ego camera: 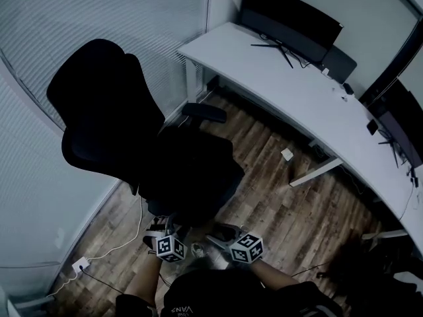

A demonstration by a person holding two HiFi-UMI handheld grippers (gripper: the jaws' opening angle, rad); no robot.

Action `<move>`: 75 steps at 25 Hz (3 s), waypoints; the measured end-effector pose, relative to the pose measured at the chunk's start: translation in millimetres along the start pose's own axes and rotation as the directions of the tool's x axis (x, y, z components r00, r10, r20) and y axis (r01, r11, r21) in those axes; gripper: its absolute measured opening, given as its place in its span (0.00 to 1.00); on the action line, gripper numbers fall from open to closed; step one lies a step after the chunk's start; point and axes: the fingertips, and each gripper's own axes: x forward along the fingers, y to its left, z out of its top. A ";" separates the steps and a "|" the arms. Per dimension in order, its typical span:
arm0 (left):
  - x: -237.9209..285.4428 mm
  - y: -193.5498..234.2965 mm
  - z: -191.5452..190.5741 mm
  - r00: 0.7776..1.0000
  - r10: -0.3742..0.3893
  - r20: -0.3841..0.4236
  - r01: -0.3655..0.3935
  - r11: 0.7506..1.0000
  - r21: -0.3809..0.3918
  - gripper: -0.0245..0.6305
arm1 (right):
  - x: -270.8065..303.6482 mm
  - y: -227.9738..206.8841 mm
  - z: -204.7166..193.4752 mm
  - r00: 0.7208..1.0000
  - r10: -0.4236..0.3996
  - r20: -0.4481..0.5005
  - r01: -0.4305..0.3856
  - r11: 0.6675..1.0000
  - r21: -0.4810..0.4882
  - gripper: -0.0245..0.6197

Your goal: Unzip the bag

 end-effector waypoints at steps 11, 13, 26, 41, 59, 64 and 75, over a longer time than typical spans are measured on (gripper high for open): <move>12.4 2.9 -13.0 0.995 -0.064 -0.077 0.076 0.984 0.163 0.48 | 67.8 -20.7 -25.9 0.995 0.094 -0.016 -0.094 0.995 0.020 0.34; 12.2 6.6 -14.7 0.994 -0.073 -0.080 0.086 0.980 0.179 0.48 | 76.1 -21.9 -26.6 0.994 0.112 0.001 -0.112 0.993 0.040 0.34; 21.6 4.2 -24.1 0.991 -0.106 -0.082 0.121 0.972 0.201 0.48 | 83.6 -22.3 -33.7 0.993 0.116 0.031 -0.117 0.993 0.036 0.18; 20.4 1.0 -20.1 0.989 -0.119 -0.087 0.133 0.973 0.187 0.48 | 85.6 -10.2 -26.0 0.983 0.157 0.092 -0.164 0.984 0.074 0.19; 12.5 10.5 13.9 0.999 0.029 0.034 -0.034 0.986 0.166 0.35 | 56.0 14.7 5.9 0.964 0.226 0.139 -0.250 0.948 0.196 0.11; 6.2 17.2 21.1 0.998 0.034 0.059 -0.043 0.988 0.151 0.26 | 50.6 19.8 19.6 0.957 0.239 0.167 -0.271 0.938 0.214 0.11; 5.6 31.6 22.4 0.998 0.040 0.050 -0.045 0.993 0.112 0.21 | 34.1 19.8 56.4 0.918 0.322 0.232 -0.379 0.883 0.276 0.11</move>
